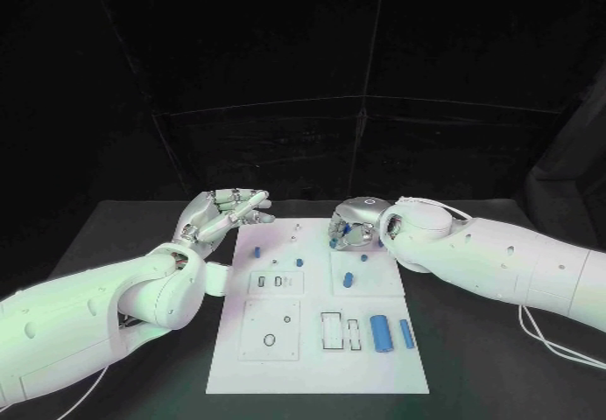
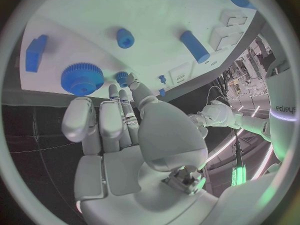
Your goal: Assemble the parts on the task board
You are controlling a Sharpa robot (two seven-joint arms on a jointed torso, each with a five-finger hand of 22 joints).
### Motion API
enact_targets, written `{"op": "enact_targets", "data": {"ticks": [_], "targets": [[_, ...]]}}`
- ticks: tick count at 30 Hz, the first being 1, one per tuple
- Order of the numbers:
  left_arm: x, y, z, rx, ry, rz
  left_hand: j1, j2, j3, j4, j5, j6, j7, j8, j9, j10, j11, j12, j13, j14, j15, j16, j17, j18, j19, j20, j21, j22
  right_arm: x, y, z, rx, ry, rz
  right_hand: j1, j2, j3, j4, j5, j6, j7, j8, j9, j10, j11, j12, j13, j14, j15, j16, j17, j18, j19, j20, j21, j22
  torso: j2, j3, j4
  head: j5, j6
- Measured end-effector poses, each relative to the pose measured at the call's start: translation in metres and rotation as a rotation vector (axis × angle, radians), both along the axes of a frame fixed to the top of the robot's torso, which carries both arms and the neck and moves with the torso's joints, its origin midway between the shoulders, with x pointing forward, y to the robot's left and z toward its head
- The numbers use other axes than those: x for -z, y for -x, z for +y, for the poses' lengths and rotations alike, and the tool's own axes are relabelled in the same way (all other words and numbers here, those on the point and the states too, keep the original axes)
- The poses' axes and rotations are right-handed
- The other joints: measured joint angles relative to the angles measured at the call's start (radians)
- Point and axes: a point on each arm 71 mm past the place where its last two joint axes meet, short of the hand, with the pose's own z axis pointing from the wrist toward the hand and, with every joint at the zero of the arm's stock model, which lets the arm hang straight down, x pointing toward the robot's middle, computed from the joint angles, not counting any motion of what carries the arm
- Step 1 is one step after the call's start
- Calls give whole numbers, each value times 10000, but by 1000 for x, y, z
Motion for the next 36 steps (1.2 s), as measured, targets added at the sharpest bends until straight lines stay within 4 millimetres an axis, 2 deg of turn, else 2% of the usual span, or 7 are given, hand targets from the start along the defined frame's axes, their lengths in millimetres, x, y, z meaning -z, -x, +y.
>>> {"op": "enact_targets", "data": {"ticks": [4,9,14,17,32,36], "targets": [[0,0,0,7,-4,12,0,0,0,0,0,0,0,0,0,0,0,0,0,0,0,0,0,0,0,0,0,0,0,1,2,-57,53,14,-10,10,166,-7,0,20,19,0,0,72,-1,0,-1,0,0,82,87,1,49,-21,107,204,13,0,0,-4,-35],[0,-1,1,6,-12,27,0,0,-28,-27,0,0,0,0,1,0,0,0,1,0,0,0,-1,0,0,0,0,-18,1,0,4,-84,140,88,-62,169,420,10,0,199,17,0,15,107,35,0,-9,0,0,165,132,2,49,-21,196,317,22,0,14,-4,-73],[1,-1,2,3,-22,44,0,0,-27,-27,0,0,0,0,-8,0,0,-46,-9,0,0,0,7,-1,0,0,0,-17,3,-1,4,-52,272,224,-62,169,710,-1,0,358,67,0,14,107,34,0,-16,0,0,259,165,2,49,-21,300,403,28,4,16,15,-114],[1,-1,2,3,-26,52,0,0,-27,-27,0,0,0,0,-8,0,0,-46,-9,0,0,0,8,0,0,0,0,-17,3,-2,4,-52,329,290,-62,169,791,-7,0,393,33,0,14,143,-2,0,-16,0,0,259,176,2,49,-21,300,415,35,5,15,26,-142],[0,-1,4,47,-33,93,38,38,-55,-55,0,0,0,-38,-20,0,0,-85,-23,0,0,-39,22,-2,35,36,-45,-39,3,-4,8,-51,414,350,-63,167,1501,-17,-1,490,62,-7,7,178,35,-1,-20,11,62,355,175,4,11,17,415,520,58,12,-6,36,-221],[0,-1,4,81,-26,110,38,38,-55,-55,0,-1,0,-38,-20,-1,0,-85,-23,0,0,-39,31,-2,35,36,-45,-39,3,-2,7,-63,354,248,-63,164,1859,-13,-32,591,144,-11,-5,282,76,-7,-31,-1,73,424,207,4,11,16,475,616,55,11,-6,41,-216]]}}
